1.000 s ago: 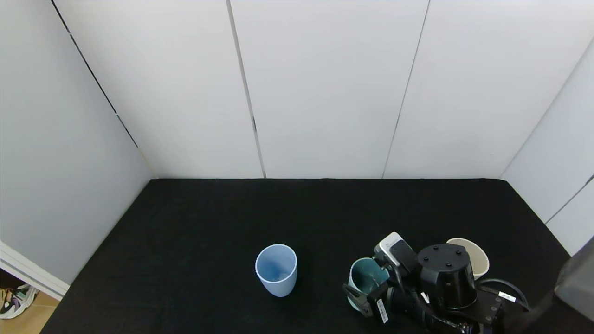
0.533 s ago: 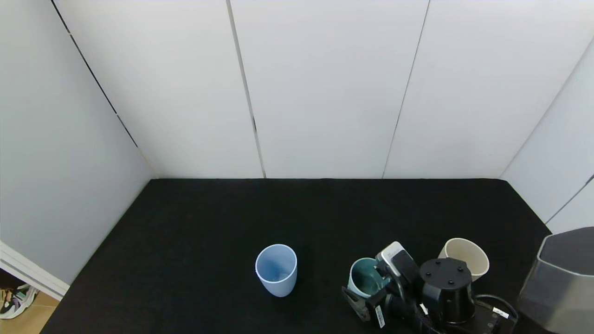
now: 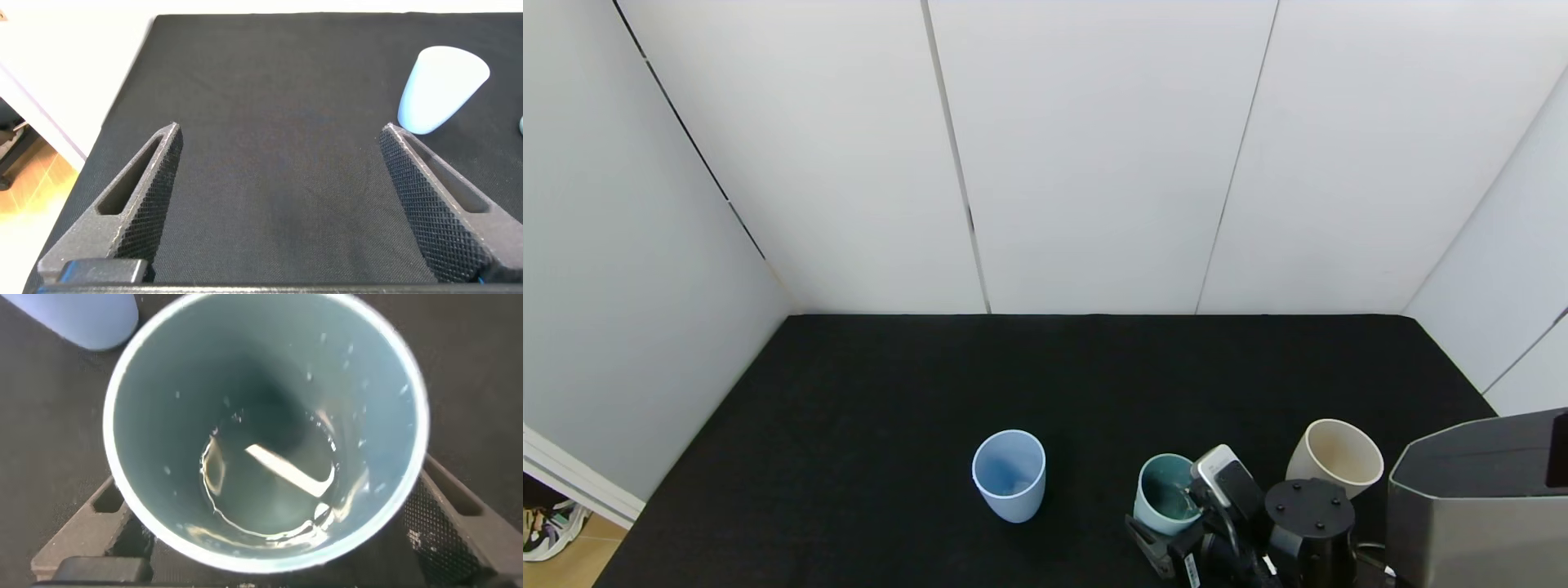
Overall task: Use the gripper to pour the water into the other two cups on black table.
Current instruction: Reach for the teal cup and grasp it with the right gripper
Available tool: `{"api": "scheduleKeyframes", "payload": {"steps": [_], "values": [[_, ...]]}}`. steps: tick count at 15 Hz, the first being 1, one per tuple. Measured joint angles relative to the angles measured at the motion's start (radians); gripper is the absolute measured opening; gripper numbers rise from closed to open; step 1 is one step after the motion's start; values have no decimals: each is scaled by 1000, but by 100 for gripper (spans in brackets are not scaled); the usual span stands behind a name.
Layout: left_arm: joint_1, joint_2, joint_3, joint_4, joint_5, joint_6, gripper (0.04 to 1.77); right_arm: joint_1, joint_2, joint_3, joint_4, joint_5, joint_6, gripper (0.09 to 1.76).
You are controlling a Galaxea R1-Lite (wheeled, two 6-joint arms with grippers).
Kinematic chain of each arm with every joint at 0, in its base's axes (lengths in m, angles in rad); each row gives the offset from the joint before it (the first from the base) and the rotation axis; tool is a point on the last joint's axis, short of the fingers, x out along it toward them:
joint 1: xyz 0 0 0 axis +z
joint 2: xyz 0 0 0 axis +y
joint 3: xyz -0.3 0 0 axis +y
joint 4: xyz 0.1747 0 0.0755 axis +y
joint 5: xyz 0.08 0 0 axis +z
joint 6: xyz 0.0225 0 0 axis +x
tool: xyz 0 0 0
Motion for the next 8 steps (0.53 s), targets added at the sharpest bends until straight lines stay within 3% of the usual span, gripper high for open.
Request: {"api": "scheduleKeyframes", "payload": {"steps": [7,8], "values": [[0,0,0,0,0,0,172,-6,9,-6,0,0,3,171],[0,0,0,0,0,0,172,-6,7,-9,0,0,2,157]]}}
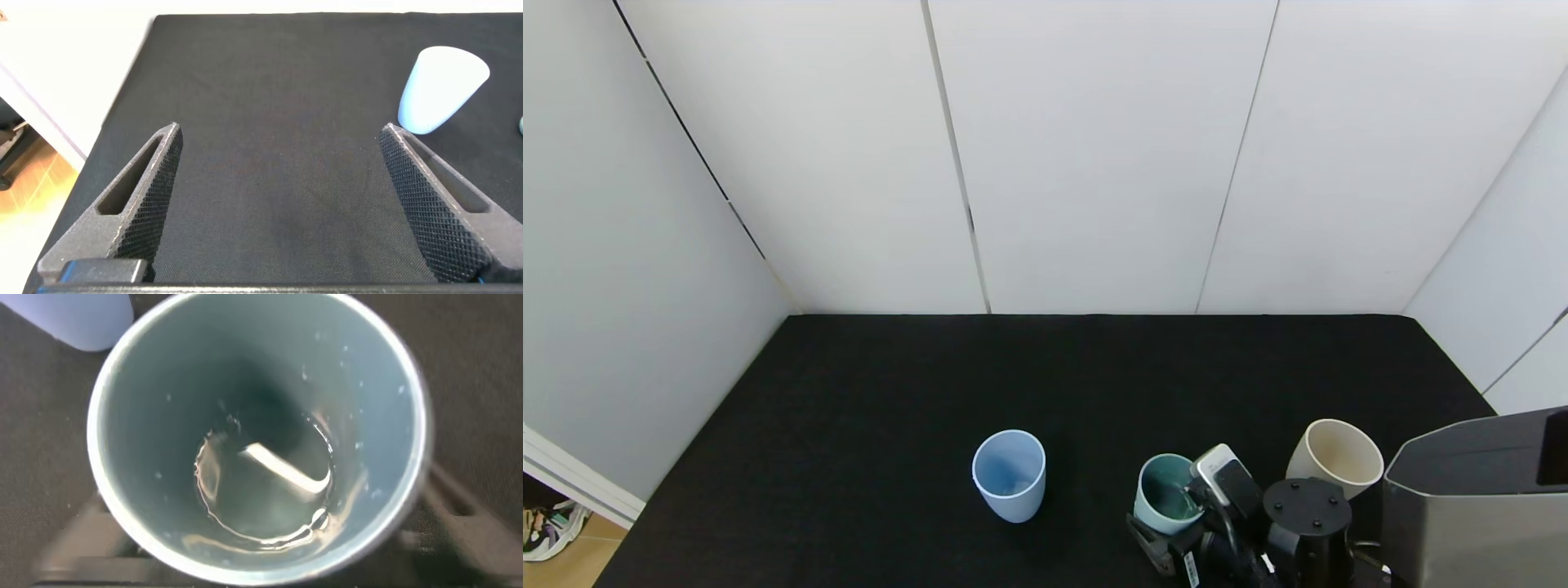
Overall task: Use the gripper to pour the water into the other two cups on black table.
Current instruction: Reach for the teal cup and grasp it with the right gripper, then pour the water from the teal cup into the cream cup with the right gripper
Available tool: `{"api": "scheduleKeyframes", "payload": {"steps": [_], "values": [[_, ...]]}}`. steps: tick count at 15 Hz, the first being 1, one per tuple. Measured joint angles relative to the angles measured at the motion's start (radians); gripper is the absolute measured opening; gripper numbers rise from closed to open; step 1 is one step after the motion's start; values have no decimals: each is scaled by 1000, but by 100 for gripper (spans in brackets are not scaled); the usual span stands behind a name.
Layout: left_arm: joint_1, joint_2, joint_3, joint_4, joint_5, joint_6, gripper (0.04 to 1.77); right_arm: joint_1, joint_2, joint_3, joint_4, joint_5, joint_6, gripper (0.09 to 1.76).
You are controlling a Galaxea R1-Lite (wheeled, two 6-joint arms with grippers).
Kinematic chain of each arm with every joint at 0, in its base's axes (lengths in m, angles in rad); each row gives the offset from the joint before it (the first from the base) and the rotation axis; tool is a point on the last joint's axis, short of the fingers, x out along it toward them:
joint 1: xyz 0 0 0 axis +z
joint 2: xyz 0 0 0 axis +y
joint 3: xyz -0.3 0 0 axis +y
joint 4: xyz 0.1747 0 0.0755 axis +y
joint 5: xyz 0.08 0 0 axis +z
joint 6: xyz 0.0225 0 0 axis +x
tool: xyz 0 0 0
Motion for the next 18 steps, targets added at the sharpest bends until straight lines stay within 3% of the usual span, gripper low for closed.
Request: {"api": "scheduleKeyframes", "payload": {"steps": [2,3,11,14,18], "values": [[0,0,0,0,0,0,172,-1,-8,-4,0,0,0,127],[0,0,0,0,0,0,172,-3,-15,-6,2,-1,0,123],[0,0,0,0,0,0,172,-33,-153,-4,1,-2,-4,121],[0,0,0,0,0,0,172,-92,-248,-12,6,-3,-36,121],[0,0,0,0,0,0,172,-220,-413,-57,180,3,-67,121]]}}
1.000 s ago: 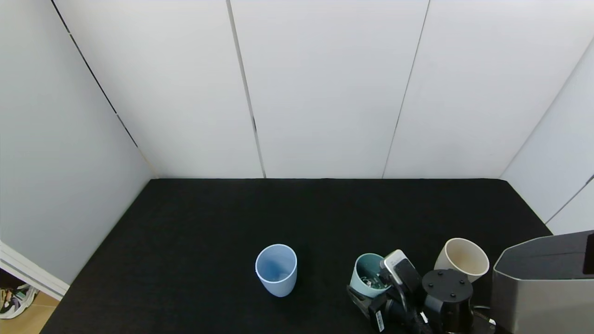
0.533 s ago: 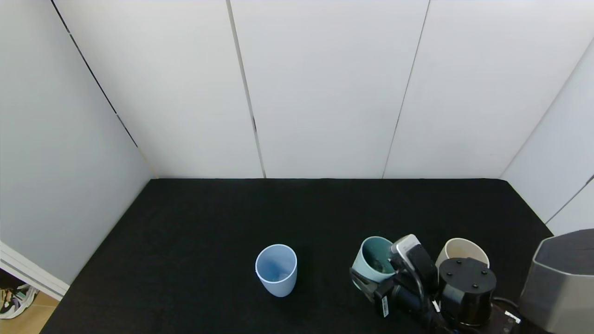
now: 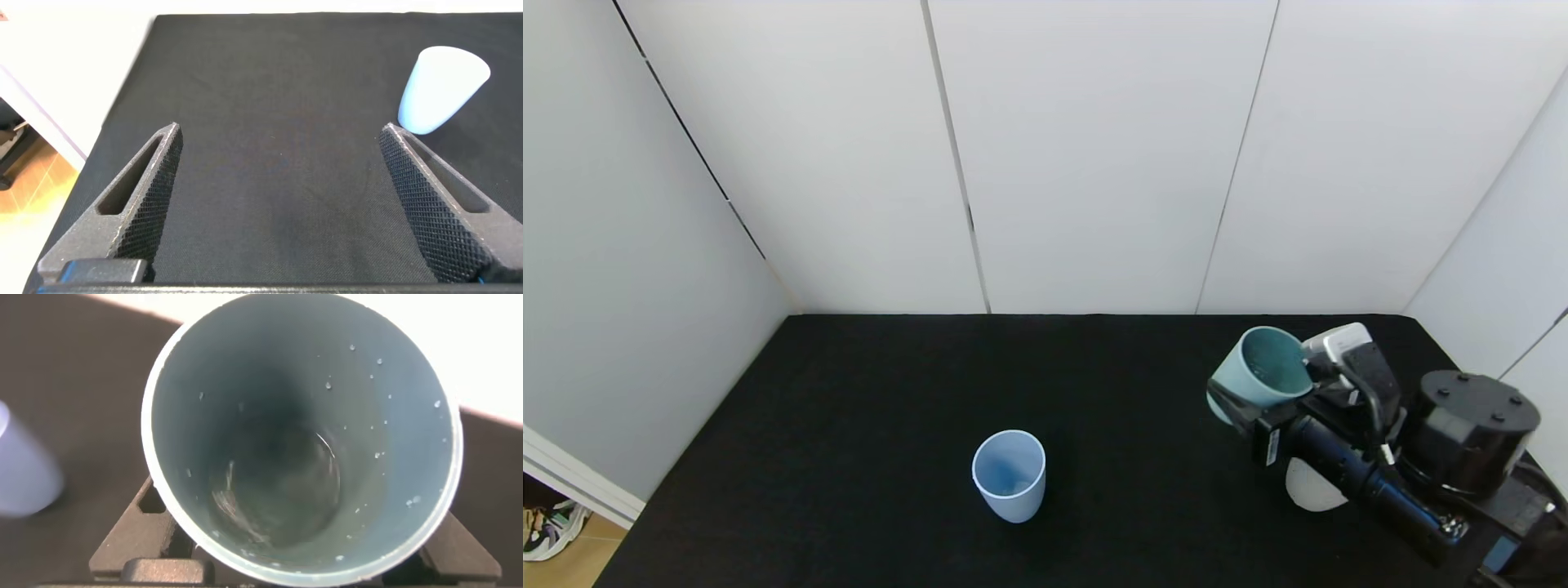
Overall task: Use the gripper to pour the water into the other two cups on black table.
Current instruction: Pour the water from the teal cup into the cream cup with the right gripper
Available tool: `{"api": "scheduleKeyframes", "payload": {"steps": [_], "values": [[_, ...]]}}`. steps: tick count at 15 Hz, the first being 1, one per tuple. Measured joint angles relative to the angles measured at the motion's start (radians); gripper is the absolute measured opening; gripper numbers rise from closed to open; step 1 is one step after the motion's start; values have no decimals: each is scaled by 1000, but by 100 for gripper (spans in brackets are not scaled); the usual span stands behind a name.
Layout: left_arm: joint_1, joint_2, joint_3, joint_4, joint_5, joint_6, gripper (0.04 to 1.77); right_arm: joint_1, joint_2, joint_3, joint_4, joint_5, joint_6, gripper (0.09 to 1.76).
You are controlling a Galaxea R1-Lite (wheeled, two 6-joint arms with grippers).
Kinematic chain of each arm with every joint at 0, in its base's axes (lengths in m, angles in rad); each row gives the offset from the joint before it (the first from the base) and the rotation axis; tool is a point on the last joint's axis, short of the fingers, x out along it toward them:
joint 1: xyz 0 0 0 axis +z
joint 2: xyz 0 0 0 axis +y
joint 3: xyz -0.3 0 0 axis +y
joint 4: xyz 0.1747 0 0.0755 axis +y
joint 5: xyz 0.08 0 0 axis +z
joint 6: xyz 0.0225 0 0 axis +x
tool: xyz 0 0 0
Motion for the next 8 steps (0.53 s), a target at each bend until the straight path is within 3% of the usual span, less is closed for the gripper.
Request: {"api": "scheduleKeyframes", "payload": {"steps": [4,8], "values": [[0,0,0,0,0,0,172,-181,-174,-87,229,34,-5,120],[0,0,0,0,0,0,172,-323,-296,-147,359,84,-63,120]]}}
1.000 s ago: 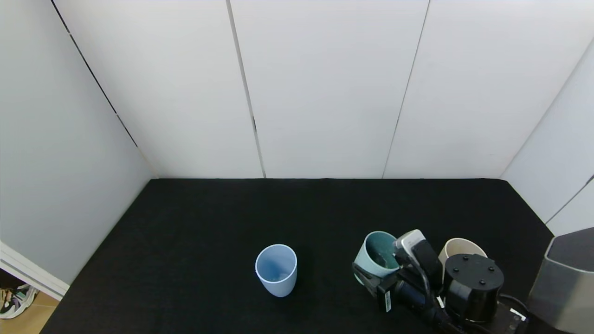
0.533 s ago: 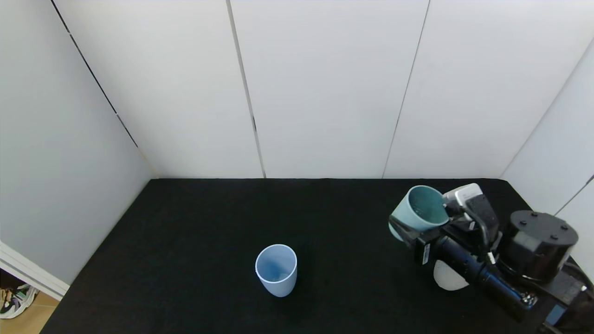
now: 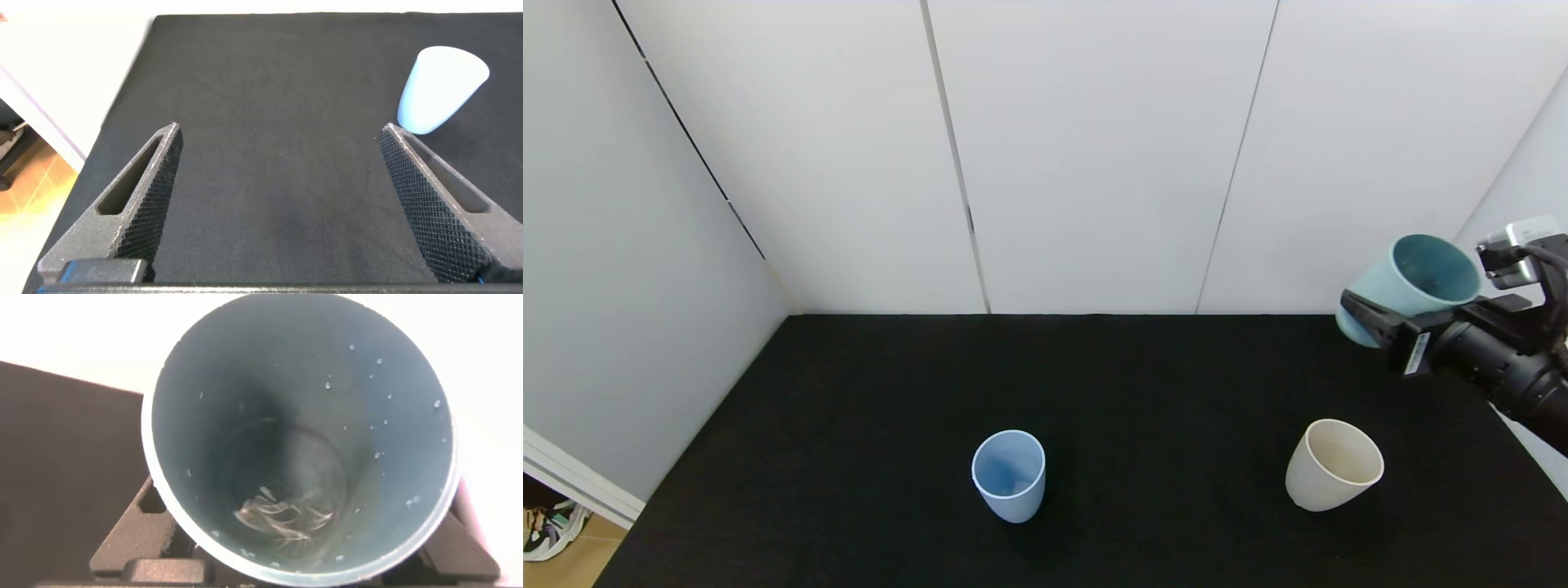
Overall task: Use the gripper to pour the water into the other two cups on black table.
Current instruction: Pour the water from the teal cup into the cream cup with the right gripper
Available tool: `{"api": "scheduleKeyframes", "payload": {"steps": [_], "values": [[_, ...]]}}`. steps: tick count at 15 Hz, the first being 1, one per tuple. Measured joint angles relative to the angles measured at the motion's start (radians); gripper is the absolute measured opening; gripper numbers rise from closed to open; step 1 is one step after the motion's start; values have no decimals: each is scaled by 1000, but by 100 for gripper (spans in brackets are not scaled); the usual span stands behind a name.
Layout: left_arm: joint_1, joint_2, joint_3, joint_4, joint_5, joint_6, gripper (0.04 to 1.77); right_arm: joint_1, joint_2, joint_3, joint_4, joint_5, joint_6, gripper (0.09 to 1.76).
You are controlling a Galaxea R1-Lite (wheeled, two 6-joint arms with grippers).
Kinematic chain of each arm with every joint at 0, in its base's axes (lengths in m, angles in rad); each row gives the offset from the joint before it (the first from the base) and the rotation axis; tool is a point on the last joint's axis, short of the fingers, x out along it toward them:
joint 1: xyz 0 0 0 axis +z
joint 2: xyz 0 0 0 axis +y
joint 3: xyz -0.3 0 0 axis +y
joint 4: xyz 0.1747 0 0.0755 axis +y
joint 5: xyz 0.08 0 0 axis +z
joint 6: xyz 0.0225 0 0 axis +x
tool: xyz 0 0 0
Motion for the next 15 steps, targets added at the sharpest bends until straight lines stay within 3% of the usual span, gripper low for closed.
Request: {"api": "scheduleKeyframes", "payload": {"steps": [8,15], "values": [[0,0,0,0,0,0,172,-134,-92,6,103,0,-294,120],[0,0,0,0,0,0,172,-141,-95,145,93,-1,-596,120]]}}
